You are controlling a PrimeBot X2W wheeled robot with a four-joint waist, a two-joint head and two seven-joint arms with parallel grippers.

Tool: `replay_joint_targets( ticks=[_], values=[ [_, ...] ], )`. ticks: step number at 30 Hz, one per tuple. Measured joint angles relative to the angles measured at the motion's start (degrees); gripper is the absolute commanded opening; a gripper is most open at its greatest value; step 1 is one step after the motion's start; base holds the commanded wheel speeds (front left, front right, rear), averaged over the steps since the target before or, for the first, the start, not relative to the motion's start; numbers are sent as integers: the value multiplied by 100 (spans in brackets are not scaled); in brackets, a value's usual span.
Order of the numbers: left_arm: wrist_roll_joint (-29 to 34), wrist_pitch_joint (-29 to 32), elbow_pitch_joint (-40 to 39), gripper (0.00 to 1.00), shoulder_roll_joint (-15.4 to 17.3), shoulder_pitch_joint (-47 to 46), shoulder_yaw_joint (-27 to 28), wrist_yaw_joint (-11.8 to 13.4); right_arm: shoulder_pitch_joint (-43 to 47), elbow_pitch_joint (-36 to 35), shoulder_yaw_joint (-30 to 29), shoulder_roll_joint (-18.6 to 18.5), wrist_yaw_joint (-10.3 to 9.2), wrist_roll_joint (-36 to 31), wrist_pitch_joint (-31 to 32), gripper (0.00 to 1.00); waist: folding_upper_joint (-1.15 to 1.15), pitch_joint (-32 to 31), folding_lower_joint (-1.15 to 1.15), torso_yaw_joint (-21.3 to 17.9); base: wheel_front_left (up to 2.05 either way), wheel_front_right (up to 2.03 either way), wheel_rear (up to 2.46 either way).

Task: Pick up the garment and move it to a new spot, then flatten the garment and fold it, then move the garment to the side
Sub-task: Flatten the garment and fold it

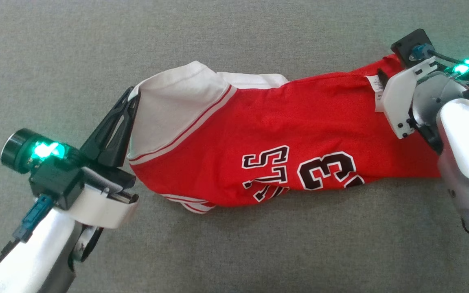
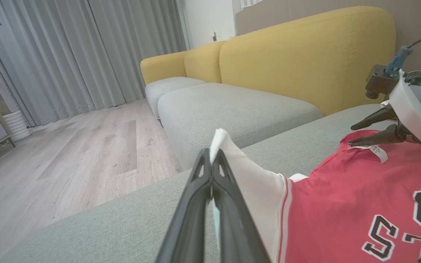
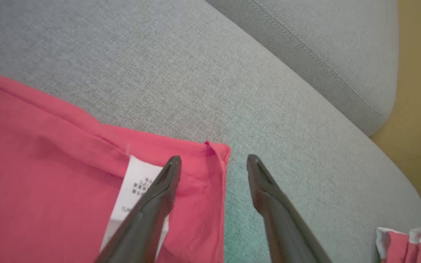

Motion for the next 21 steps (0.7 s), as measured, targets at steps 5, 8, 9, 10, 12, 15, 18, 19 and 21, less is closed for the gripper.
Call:
replay_joint_targets(
  ticks=[5, 8, 9, 10, 12, 15, 18, 19, 21],
  values=[
    [0, 0, -11, 0, -1, 0, -29, 22, -60, -137, 196, -186, 0, -145, 227, 76, 0, 13, 0, 27, 0, 0, 0],
    [0, -1, -10, 0, -5, -1, -82, 21, -159, -141, 374, -269, 0, -154, 365, 72, 0, 23, 0, 56, 0, 0, 0],
    [0, -1, -9, 0, -10, -1, -113, 21, -195, -146, 424, -297, 0, -154, 393, 69, 0, 25, 0, 69, 0, 0, 0],
    [0, -2, -5, 0, -19, -1, -133, 19, -237, -147, 483, -324, 0, -153, 435, 66, 0, 28, 0, 82, 0, 0, 0],
    [0, -10, 4, 0, -42, -1, -138, 15, -310, -157, 588, -370, 0, -147, 482, 56, 0, 33, 0, 108, 0, 0, 0],
    [-1, -43, 40, 0, -67, -2, -145, 15, -391, -157, 743, -472, 0, -64, 556, 25, 0, 36, 0, 144, 0, 0, 0],
    [-1, -62, 110, 0, -102, -2, -154, 13, -392, -156, 829, -523, 0, 26, 611, 0, 0, 38, 0, 169, 0, 0, 0],
    [-2, -75, 132, 0, -105, -2, -156, 12, -392, -156, 839, -527, 0, 65, 616, 0, 0, 39, 0, 174, 0, 0, 0],
    [-8, -105, 168, 0, -111, -3, -157, -3, -392, -157, 811, -537, 0, 193, 615, 0, 0, 36, 0, 180, 0, 0, 0]
  ],
)
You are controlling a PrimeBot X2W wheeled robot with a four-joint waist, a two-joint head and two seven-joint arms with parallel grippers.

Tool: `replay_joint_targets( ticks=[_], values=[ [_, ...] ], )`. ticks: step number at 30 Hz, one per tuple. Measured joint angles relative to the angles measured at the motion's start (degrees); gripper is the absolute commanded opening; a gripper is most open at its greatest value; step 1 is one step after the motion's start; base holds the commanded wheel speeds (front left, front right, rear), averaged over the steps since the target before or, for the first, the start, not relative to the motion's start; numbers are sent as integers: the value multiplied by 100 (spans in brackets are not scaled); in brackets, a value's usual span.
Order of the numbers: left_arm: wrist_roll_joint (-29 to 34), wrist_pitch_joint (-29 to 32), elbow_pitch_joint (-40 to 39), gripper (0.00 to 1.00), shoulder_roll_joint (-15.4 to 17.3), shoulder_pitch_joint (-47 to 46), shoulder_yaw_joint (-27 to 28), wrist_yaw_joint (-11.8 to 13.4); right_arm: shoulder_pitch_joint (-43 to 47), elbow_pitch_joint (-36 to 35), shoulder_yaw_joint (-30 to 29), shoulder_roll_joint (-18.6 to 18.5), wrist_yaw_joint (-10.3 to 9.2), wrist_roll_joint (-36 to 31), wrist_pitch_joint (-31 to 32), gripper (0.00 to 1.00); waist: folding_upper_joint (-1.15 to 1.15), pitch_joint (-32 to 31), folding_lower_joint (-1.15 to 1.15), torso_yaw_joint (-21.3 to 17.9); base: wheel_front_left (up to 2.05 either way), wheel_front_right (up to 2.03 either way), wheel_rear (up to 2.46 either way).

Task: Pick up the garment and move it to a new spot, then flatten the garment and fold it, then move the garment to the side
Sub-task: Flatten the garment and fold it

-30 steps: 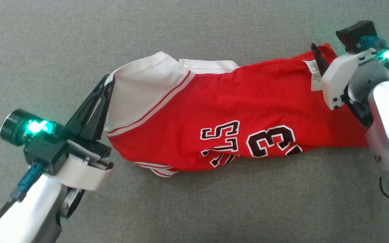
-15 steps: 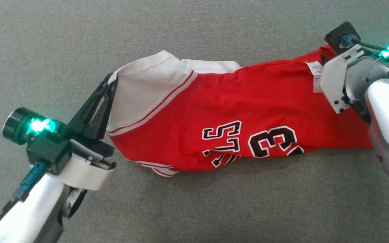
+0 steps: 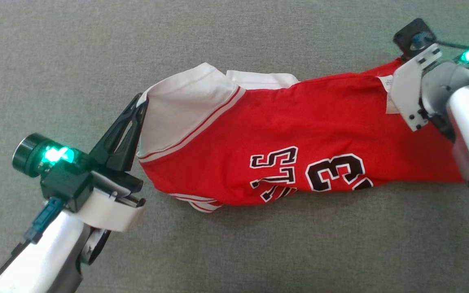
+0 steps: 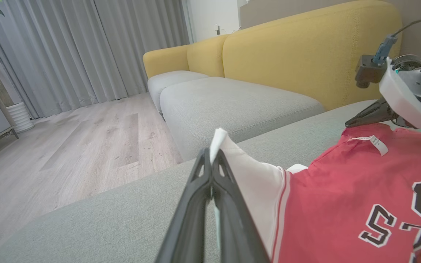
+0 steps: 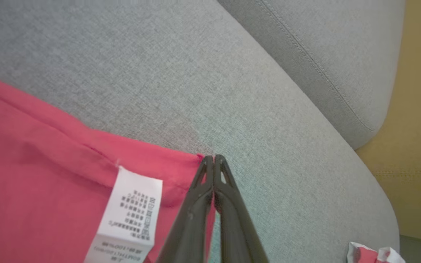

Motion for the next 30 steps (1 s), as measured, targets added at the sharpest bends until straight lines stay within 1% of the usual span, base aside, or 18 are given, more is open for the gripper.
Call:
replay_joint_targets(
  ticks=[2, 5, 6, 8, 9, 11, 13, 16, 19, 23, 25, 27, 29, 30],
  values=[
    [-1, -9, 16, 0, -7, -2, 0, 0, 9, -13, -156, -26, 0, 140, -12, 0, 0, -7, 0, 0, 0, 0, 0],
    [-1, -110, 31, 0, -13, -4, 8, 0, 74, -85, -766, -44, 0, 687, -171, 0, 0, -33, 0, -5, 0, 0, 0],
    [-1, -110, 31, 0, -13, -4, 8, 0, 74, -85, -766, -44, 0, 687, -171, 0, 0, -33, 0, -5, 0, 0, 0],
    [-1, -176, 34, 0, -11, -5, 31, 0, 224, -233, -1313, 20, 0, 1328, -348, 0, 0, -59, 0, -20, 0, 0, 0],
    [-1, -232, 36, 0, -5, -13, 67, 1, 467, -444, -1773, 112, 0, 2106, -492, 0, 0, -97, 0, -42, 0, 0, 0],
    [-1, -305, 26, 0, 12, -27, 202, 0, 724, -702, -2157, 183, 0, 2851, -567, 0, 0, -137, 0, -82, 0, 0, 0],
    [-112, -360, -21, 0, 19, -74, 368, -9, 926, -940, -2497, 171, 0, 3389, -576, 0, 0, -183, 0, -137, 0, 0, 0],
    [-449, -410, -212, 0, -18, -175, 668, -200, 1157, -1319, -3029, 126, 0, 4376, -573, 0, 0, -269, 0, -225, 0, 0, 0],
    [-890, -435, -393, 0, -47, -289, 1033, -443, 1361, -1695, -3449, 44, 0, 4976, -572, 0, 0, -382, -1, -300, 0, 0, 0],
    [-1470, -444, -594, 0, -20, -517, 1417, -808, 1595, -2243, -3806, -8, 0, 5503, -534, 0, 0, -561, 0, -408, 0, 0, 0],
    [-1723, -337, -704, 0, 56, -655, 1538, -866, 1704, -2521, -3807, -187, 0, 5455, -415, 0, 0, -661, -1, -467, 0, 0, 0],
    [-1958, -102, -810, 0, 211, -730, 1638, -869, 1828, -2789, -3643, -420, 0, 5285, -186, 0, 0, -732, -2, -557, 0, 0, 0],
    [-2068, 186, -887, 0, 376, -712, 1669, -887, 1962, -3000, -3379, -460, 0, 5213, 31, 0, 0, -773, -1, -658, 0, 0, 0],
    [-2071, 314, -929, 0, 448, -673, 1668, -850, 2029, -3067, -3220, -427, 0, 5171, 114, 32, 0, -783, -1, -708, 0, 0, 0]
  ],
)
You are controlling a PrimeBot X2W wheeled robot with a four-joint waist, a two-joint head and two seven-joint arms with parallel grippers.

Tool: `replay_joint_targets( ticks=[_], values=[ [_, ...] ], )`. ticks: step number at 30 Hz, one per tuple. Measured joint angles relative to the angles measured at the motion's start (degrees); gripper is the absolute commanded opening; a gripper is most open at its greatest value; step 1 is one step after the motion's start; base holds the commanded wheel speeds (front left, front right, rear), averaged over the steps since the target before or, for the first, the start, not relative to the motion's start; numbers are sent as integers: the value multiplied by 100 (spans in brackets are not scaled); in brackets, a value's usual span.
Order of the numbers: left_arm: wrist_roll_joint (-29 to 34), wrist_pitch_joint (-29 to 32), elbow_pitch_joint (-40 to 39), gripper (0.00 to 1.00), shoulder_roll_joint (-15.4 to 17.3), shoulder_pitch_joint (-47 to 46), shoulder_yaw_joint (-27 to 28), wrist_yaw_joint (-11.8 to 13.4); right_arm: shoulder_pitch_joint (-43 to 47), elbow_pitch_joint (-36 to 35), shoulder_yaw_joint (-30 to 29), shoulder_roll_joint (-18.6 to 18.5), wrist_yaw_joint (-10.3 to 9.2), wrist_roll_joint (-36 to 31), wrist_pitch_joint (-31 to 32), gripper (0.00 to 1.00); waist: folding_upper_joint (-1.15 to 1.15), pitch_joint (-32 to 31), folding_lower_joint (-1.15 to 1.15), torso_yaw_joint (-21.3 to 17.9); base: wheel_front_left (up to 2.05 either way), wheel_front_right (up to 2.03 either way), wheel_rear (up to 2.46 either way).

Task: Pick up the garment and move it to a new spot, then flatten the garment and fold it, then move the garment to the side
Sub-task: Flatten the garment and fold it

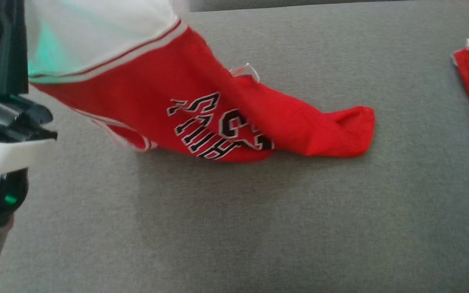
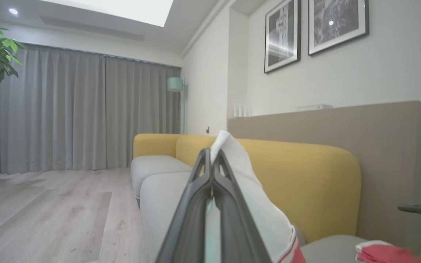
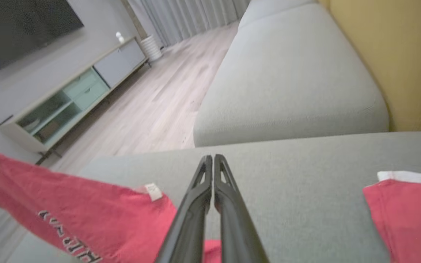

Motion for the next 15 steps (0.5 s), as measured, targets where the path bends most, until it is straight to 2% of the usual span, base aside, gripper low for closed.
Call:
replay_joint_targets(
  ticks=[1, 5, 7, 11, 15],
  values=[
    [-8, 111, -37, 0, 68, 65, -2, 16, 56, -54, 170, 42, 0, -32, 77, 100, 0, 1, 0, -41, 0, 0, 0],
    [2, 253, -132, 0, 144, 627, -19, 294, 121, -151, 761, 215, 0, -388, 43, 100, 0, 147, 1, -57, 0, 0, 0],
    [9, 272, -144, 0, 137, 957, -66, 409, 69, -44, 1090, 268, 0, -736, -207, 100, 0, 236, 1, 22, 0, 0, 0],
    [13, 210, -183, 0, 9, 1311, -186, 587, -318, 530, 1742, 283, 0, -1444, -862, 100, 0, 374, 1, 326, 0, 0, 0],
    [-26, 78, -210, 0, -203, 1460, -300, 600, -914, 1173, 2515, 266, 0, -1753, -1250, 100, 0, 485, 1, 737, 0, 0, 0]
  ],
)
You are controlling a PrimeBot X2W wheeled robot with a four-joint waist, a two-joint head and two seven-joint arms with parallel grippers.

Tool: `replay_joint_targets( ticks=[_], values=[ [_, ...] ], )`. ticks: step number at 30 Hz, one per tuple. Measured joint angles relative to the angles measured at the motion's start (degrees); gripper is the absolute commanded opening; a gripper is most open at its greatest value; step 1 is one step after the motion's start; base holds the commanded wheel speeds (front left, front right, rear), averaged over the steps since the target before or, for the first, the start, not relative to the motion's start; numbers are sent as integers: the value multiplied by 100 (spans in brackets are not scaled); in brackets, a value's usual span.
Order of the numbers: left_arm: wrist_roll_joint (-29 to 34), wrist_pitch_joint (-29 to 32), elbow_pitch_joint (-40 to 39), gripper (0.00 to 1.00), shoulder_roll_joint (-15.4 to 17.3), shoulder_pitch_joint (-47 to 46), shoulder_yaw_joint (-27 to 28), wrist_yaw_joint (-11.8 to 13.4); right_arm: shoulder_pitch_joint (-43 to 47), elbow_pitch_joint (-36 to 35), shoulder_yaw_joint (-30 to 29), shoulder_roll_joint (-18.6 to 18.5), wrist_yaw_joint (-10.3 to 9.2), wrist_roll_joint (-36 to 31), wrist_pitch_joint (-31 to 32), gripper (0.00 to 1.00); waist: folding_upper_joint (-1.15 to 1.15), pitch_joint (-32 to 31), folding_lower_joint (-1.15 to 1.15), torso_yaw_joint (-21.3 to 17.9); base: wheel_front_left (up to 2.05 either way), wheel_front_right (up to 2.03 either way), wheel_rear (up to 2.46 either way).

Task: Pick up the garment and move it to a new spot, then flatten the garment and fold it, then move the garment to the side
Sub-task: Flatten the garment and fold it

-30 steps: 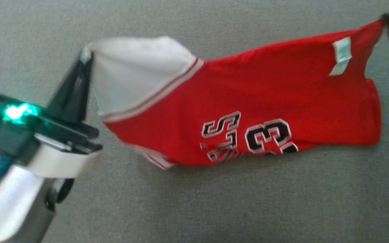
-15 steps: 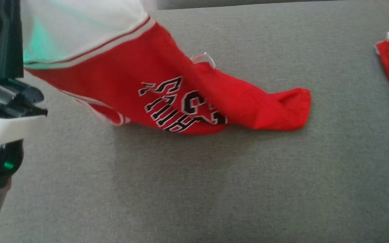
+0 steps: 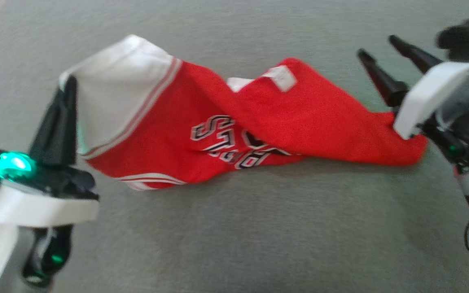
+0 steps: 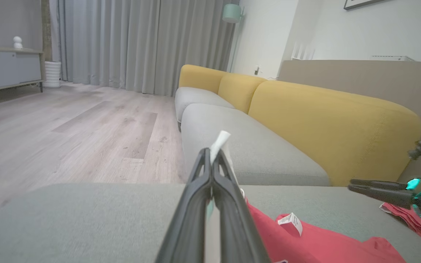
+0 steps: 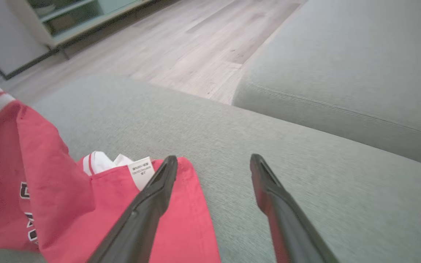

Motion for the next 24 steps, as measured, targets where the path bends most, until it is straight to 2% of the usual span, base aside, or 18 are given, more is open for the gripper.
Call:
replay_joint_targets(
  ticks=[6, 11, 19, 24],
  values=[
    [-78, -197, -11, 0, -242, 277, -208, -30, -726, 1031, 1232, -216, 0, -204, -90, 100, 0, 119, 0, 650, 0, 0, 0],
    [-78, -294, 8, 0, -347, 301, -335, -109, -1276, 1718, 1992, -328, 0, -264, -308, 100, 0, 189, 0, 1065, 0, 0, 0],
    [-78, -388, 13, 0, -463, 297, -470, -169, -2054, 2737, 2903, -338, 0, -403, -443, 100, 0, 333, 0, 1297, 0, 0, 0],
    [-71, -389, 14, 0, -478, 295, -546, -205, -2206, 3014, 3292, -413, 0, -311, -455, 100, 0, 365, 0, 1327, 0, 0, 0]
  ],
)
